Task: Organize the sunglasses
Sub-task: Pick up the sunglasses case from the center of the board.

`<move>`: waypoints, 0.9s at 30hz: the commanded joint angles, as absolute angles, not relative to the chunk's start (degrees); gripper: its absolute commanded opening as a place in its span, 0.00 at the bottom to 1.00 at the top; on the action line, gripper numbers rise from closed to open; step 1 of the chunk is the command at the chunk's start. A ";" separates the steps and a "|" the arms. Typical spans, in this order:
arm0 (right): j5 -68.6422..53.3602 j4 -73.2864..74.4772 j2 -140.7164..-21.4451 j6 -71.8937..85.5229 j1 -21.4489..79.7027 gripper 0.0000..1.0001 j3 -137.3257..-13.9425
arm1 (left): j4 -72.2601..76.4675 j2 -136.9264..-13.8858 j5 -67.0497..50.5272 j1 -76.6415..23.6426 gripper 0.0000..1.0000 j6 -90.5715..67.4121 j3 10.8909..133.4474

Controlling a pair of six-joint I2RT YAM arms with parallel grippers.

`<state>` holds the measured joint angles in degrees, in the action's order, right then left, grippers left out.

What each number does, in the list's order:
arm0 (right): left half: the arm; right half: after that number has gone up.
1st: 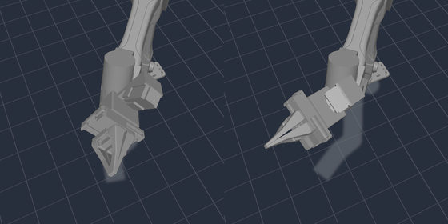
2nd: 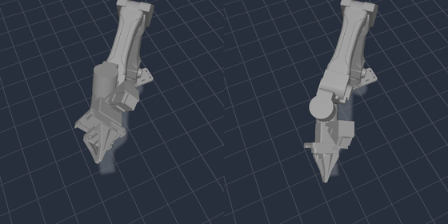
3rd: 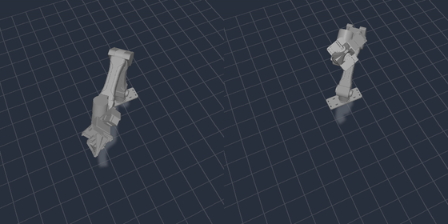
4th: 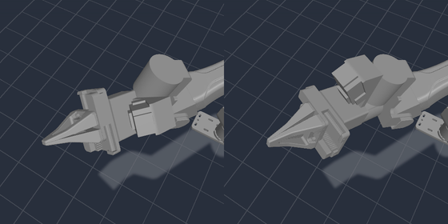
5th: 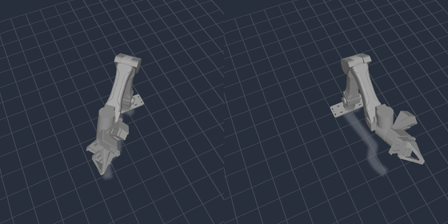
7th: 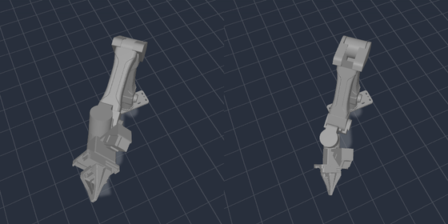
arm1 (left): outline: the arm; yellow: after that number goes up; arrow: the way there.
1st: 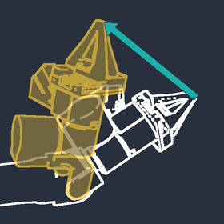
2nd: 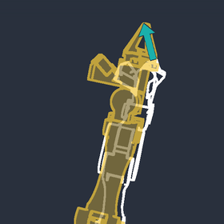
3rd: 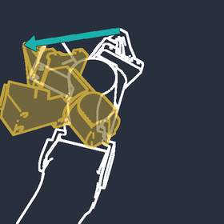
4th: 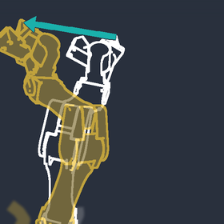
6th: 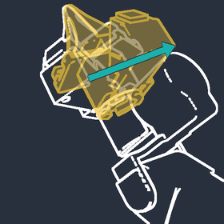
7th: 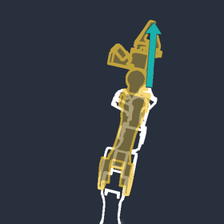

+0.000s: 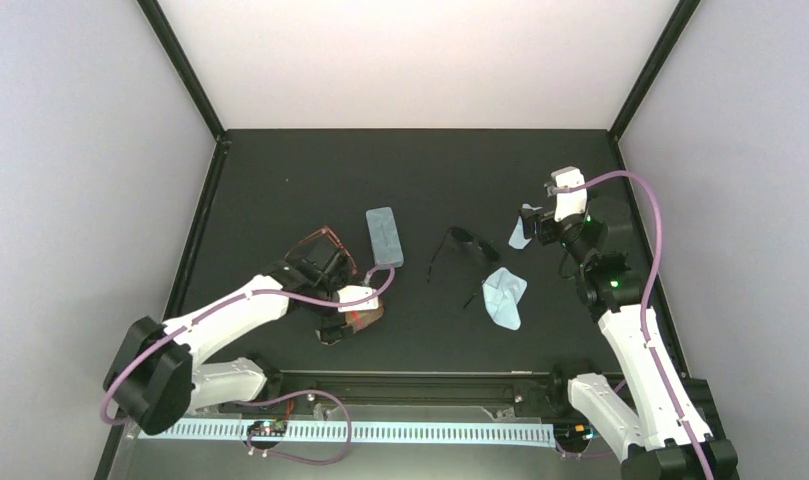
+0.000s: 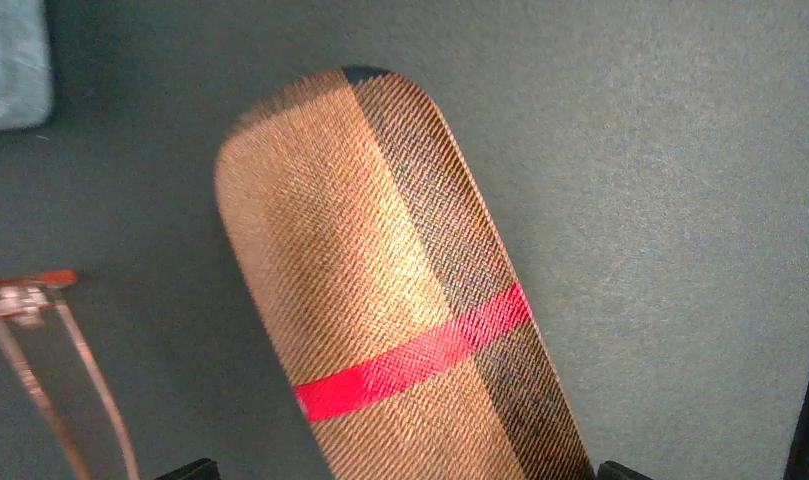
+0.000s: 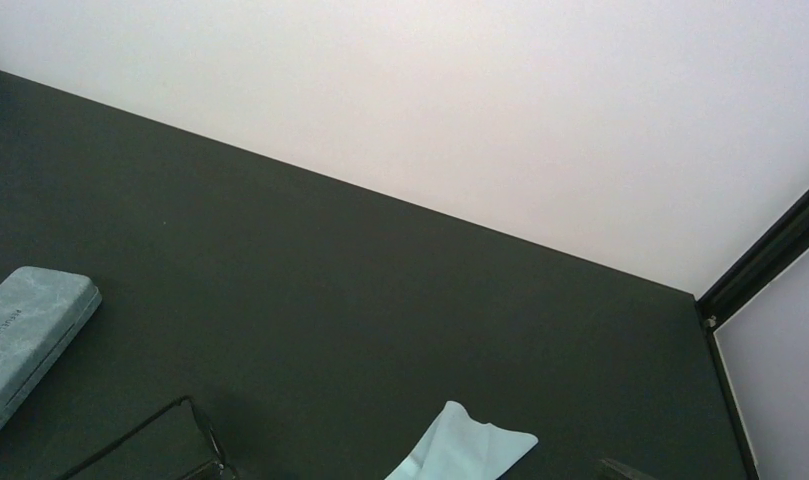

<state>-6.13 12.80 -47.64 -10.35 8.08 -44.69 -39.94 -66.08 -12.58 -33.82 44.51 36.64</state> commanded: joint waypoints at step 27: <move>-5.48 11.16 -47.99 -11.53 8.41 1.00 -43.87 | -42.97 -77.73 -4.83 -41.28 0.74 32.39 42.91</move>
<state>-6.13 12.80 -47.72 -10.61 8.08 -44.51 -41.10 -78.72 -3.09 -40.91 32.62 39.90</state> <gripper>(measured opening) 0.997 0.782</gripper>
